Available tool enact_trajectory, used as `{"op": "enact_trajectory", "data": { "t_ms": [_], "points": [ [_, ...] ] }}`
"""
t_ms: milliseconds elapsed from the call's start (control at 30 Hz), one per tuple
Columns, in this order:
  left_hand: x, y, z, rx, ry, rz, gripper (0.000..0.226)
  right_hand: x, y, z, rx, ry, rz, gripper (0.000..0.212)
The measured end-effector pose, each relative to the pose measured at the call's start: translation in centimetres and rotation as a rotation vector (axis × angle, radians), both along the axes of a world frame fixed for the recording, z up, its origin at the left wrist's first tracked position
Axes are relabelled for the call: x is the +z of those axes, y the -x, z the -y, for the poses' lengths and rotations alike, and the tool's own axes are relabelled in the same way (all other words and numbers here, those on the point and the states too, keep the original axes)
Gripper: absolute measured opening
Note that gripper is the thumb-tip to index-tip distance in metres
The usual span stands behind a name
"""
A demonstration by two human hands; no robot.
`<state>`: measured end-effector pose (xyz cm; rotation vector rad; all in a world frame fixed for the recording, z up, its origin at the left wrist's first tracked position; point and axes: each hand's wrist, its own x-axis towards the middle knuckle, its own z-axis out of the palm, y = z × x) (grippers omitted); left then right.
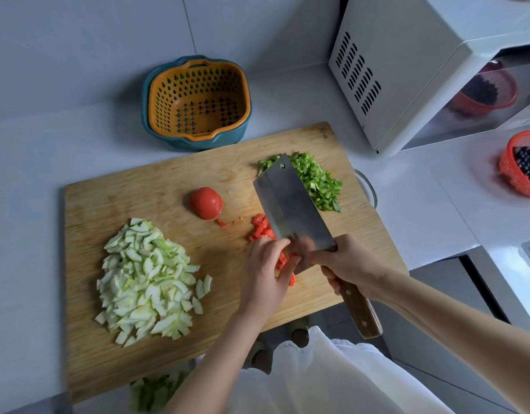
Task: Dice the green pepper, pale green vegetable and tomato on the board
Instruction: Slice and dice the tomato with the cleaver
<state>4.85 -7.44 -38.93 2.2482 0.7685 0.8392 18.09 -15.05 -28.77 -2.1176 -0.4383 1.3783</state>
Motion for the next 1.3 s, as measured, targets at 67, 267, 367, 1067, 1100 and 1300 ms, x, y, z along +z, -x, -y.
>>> {"op": "enact_trajectory", "data": {
  "t_ms": [67,267,367,1067,1100,1300],
  "points": [
    [-0.2,-0.7,-0.4,-0.011,-0.010,0.008,0.012,0.2,0.2,0.0,-0.009,0.004,-0.025,0.020],
    [-0.6,-1.5,-2.2,0.140,0.086,-0.110,0.007,0.9,-0.5,0.5,0.051,0.054,0.001,0.020],
    [-0.5,-1.5,-3.3,0.185,0.066,-0.236,0.008,1.3,-1.1,1.1,0.099,0.056,0.081,0.026],
    [5.6,-1.5,-6.4,-0.320,0.028,-0.319,0.042,-1.2,-3.1,1.7,0.972,-0.574,1.170,0.028],
    [5.1,-1.9,-6.1,-0.362,0.011,-0.331,0.038,-1.0,-3.1,1.4,0.994,-0.586,1.155,0.028],
    [3.5,-2.5,-7.7,-0.293,0.084,-0.401,0.011,-1.0,-3.5,0.9,1.034,-0.626,1.078,0.023]
  ]
}}
